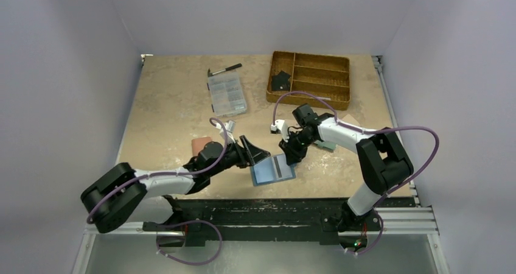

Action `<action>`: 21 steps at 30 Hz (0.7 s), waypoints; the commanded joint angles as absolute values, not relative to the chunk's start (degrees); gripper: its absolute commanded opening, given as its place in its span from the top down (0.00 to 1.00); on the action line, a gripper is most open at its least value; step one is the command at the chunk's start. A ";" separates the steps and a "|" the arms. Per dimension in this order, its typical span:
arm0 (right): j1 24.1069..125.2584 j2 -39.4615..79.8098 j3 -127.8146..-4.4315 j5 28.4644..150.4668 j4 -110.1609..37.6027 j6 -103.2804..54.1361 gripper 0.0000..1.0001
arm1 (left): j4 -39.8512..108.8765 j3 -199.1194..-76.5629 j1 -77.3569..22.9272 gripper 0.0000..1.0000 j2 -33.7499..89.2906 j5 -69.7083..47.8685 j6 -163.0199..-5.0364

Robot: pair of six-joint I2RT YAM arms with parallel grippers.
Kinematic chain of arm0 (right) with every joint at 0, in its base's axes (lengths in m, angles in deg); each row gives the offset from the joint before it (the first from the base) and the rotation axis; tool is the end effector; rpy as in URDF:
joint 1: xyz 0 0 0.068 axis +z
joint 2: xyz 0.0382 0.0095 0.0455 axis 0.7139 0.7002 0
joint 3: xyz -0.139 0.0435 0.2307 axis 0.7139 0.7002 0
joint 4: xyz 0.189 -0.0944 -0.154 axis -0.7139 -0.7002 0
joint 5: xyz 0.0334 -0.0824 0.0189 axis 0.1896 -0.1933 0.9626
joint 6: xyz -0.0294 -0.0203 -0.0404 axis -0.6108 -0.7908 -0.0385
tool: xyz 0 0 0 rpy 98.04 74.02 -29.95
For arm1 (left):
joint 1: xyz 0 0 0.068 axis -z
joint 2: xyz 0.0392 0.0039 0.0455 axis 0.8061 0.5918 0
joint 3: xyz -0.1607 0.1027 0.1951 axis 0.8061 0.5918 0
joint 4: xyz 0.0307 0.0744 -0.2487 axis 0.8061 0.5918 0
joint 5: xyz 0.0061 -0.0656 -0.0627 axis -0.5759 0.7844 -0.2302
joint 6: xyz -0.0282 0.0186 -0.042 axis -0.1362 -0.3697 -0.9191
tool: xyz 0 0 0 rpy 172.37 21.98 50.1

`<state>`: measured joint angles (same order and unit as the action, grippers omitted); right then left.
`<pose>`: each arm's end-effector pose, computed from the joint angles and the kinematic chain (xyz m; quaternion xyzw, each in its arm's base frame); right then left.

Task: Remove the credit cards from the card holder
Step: Remove the credit card from the card holder.

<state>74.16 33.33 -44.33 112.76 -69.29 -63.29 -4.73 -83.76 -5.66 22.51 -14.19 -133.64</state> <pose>0.2490 0.1568 0.1632 -0.5129 0.8057 0.2601 0.1417 0.1554 -0.1775 0.1853 -0.0604 0.7675 -0.5391 0.3416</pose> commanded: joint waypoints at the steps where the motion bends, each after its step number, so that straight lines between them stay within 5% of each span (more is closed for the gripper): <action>1: 74.56 33.49 -46.91 113.11 -68.99 -61.52 0.74 | -17.63 -83.00 -5.64 0.38 28.90 -8.40 -139.37; 21: 73.19 35.25 -47.88 114.67 -70.13 -59.29 0.74 | -9.80 -87.12 0.25 0.39 36.45 -15.38 -135.61</action>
